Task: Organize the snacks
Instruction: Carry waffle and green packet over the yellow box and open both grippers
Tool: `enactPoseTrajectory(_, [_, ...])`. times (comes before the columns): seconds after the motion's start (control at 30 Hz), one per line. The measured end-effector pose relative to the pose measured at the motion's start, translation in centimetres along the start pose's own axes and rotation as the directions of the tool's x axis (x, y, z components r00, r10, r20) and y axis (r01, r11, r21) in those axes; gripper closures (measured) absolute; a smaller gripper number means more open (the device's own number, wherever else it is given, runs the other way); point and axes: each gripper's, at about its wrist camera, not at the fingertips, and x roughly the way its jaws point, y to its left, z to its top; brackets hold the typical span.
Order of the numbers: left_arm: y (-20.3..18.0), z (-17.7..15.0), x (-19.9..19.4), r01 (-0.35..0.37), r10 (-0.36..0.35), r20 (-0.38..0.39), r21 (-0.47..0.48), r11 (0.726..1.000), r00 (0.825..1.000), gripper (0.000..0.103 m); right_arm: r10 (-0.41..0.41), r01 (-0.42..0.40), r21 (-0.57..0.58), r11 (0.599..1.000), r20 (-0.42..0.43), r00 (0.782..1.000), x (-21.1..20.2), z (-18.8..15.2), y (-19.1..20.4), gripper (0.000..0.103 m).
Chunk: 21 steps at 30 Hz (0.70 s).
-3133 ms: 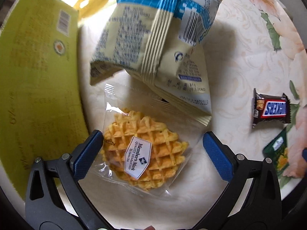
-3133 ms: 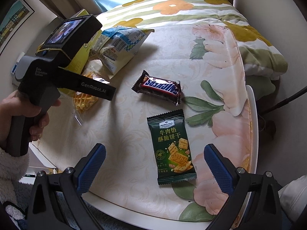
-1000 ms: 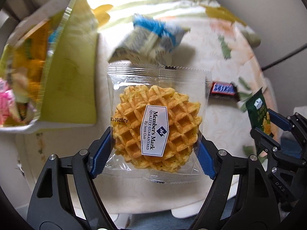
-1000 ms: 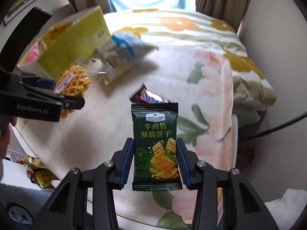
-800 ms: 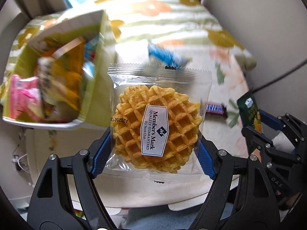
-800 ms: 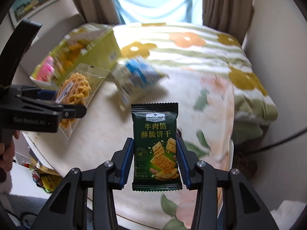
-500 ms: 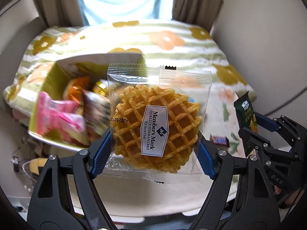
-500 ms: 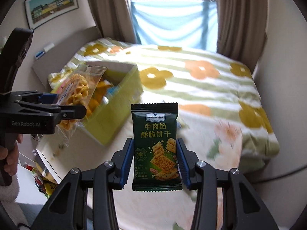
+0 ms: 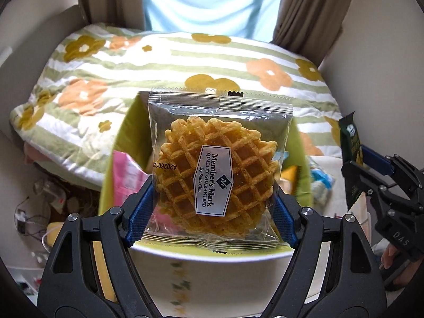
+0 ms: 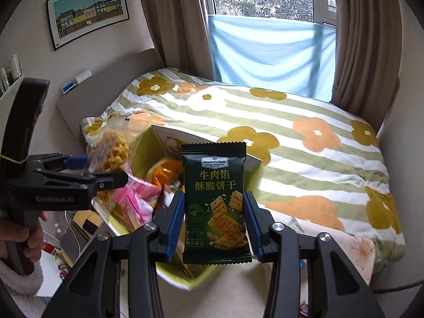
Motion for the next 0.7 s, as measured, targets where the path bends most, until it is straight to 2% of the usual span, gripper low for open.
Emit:
enactPoseTrajectory(0.13, [3.4,1.4,2.9,0.048,-0.048,-0.064,-0.002,0.999,0.997,0.026,0.004,-0.003,0.053,0.999,-0.02,1.0,2.9,1.7,1.6,0.063])
enactPoseTrajectory(0.23, [4.3,1.5,4.8,0.091,-0.09,-0.086,0.014,0.996,0.992,0.024,0.003,0.0,0.078,0.997,-0.041,0.999,4.7,2.1,2.3,0.063])
enactPoseTrajectory(0.3, [4.6,1.1,5.7,0.102,-0.099,-0.097,0.03,0.994,0.99,0.015,0.003,0.002,0.09,0.996,-0.063,0.998,5.7,2.2,2.7,0.063])
enactPoseTrajectory(0.33, [4.5,0.9,6.1,0.101,-0.097,-0.099,0.039,0.994,0.99,0.007,0.002,0.004,0.093,0.996,-0.071,0.997,6.1,2.2,2.8,0.063])
enactPoseTrajectory(0.37, [4.7,0.6,6.3,0.096,-0.092,-0.095,0.045,0.994,0.991,0.005,0.001,0.007,0.094,0.996,-0.08,0.997,6.5,2.2,2.8,0.063])
enactPoseTrajectory(0.47, [5.5,-0.4,6.8,0.07,-0.066,-0.094,0.039,0.997,0.993,0.005,0.004,0.008,0.111,0.994,-0.106,0.994,7.6,2.0,2.7,0.063])
enactPoseTrajectory(0.7, [7.5,-1.5,6.6,0.085,-0.086,-0.091,-0.006,0.996,0.992,0.005,0.023,-0.003,0.125,0.992,-0.153,0.988,9.1,2.2,3.3,0.062])
